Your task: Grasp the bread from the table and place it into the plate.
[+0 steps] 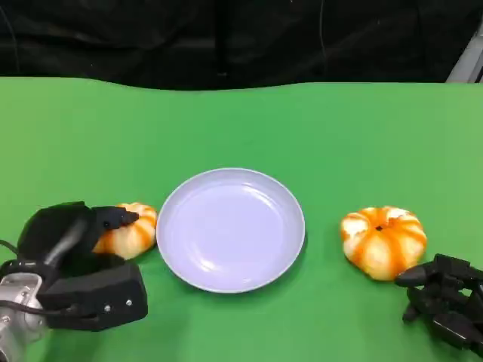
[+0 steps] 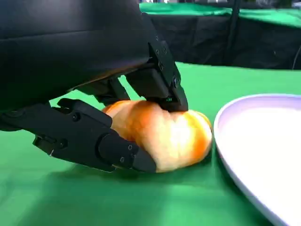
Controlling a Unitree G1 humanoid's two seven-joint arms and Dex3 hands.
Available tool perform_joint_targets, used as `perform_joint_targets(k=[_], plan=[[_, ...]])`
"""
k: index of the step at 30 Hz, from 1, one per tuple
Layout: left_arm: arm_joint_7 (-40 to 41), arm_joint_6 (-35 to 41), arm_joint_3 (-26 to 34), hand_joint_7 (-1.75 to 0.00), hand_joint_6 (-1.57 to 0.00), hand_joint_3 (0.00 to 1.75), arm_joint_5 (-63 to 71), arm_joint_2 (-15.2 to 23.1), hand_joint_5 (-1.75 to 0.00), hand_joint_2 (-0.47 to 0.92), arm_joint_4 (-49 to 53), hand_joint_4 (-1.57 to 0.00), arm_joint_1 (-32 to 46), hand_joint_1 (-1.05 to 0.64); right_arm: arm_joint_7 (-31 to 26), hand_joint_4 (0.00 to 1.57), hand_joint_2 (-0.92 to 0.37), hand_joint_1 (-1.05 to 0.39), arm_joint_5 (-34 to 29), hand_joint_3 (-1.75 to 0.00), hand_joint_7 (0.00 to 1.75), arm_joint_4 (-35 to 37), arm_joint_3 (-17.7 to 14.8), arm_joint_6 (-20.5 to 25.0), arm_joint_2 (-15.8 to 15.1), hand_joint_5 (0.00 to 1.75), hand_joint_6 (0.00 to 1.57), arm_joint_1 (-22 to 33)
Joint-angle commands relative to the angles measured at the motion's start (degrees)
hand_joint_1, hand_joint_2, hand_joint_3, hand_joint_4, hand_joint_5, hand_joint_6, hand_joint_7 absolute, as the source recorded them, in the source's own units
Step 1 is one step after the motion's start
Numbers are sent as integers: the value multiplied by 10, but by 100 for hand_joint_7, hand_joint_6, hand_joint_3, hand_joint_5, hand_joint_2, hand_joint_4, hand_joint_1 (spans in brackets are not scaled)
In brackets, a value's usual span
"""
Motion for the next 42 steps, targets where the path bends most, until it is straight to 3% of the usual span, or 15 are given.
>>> perform_joint_targets(k=[1,4,5,7,8,10,11,34,42], plan=[[14,-8,3,-6,-130,1,-3,-1,-134,92,12,-66,12,-13,-2,71,-92,9,-1,-42,82,-1,-3,-2,-6,144,88,1],[19,-11,8,-8,-129,1,-6,-4,-135,92,14,-66,13,-13,-1,71,-92,9,-1,-42,82,1,-3,-5,-6,144,88,1],[22,-12,12,-16,-125,1,-9,-6,-139,92,14,-64,14,-12,0,71,-92,9,0,-42,82,3,-4,-7,-6,144,88,0],[40,-22,19,-66,-99,2,-15,-9,-143,92,17,-63,17,-12,0,71,-92,9,-1,-42,82,4,-3,-7,-6,144,88,0],[53,-27,22,-103,-79,6,-16,-11,-155,92,20,-57,18,-9,0,71,-92,8,0,-42,82,3,-4,-4,-6,144,87,0],[72,-34,24,-131,-64,7,-17,-13,-164,92,26,-53,18,-5,-1,70,-92,8,-1,-41,82,3,-3,-2,-6,144,87,0],[76,-35,23,-135,-62,7,-16,-14,-165,92,28,-52,18,-4,-2,71,-92,8,-1,-41,82,3,-3,-2,-6,144,88,0],[134,-50,36,-138,-61,10,-18,-17,-168,92,27,-51,26,-4,5,71,-92,7,5,-41,82,-6,-5,0,-9,144,88,9],[163,-56,39,-132,-63,6,-17,-16,-162,92,16,-53,32,-6,11,70,-92,8,9,-44,82,-10,-7,2,-8,145,87,11]])
